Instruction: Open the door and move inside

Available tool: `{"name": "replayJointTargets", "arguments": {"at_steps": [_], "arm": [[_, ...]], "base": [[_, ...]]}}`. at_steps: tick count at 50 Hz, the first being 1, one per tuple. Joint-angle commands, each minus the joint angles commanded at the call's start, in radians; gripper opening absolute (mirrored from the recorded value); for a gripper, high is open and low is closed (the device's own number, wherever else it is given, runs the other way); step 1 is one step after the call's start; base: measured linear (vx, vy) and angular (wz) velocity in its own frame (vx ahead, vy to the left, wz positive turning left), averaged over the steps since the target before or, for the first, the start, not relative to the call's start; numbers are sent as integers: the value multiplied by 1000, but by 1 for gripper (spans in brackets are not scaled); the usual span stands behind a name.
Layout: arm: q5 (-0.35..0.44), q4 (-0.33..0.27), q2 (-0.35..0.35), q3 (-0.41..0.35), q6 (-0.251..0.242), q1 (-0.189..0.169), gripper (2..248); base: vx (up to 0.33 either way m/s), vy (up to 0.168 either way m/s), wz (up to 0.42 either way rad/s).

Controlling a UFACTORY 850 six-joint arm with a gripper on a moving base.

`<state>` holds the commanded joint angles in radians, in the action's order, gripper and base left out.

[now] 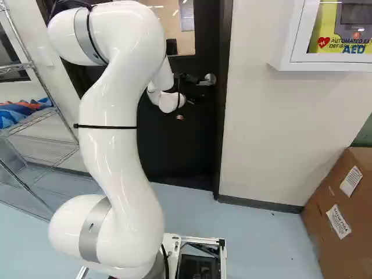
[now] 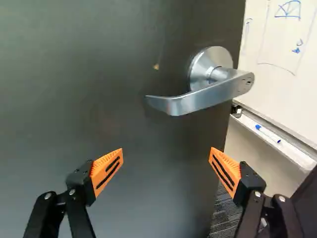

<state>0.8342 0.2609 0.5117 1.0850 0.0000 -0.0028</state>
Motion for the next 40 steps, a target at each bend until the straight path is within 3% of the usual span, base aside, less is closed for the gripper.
{"name": "replayJointTargets", "arguments": {"at_steps": [13,24,40], "arm": [[-6,-127,-13,-16,0,32,247],[-22,-230,13,17,0,58,247],[-30,-271,81,106,0,87,247]], "base": [[0,0,0],[0,0,0],[0,0,0]]}}
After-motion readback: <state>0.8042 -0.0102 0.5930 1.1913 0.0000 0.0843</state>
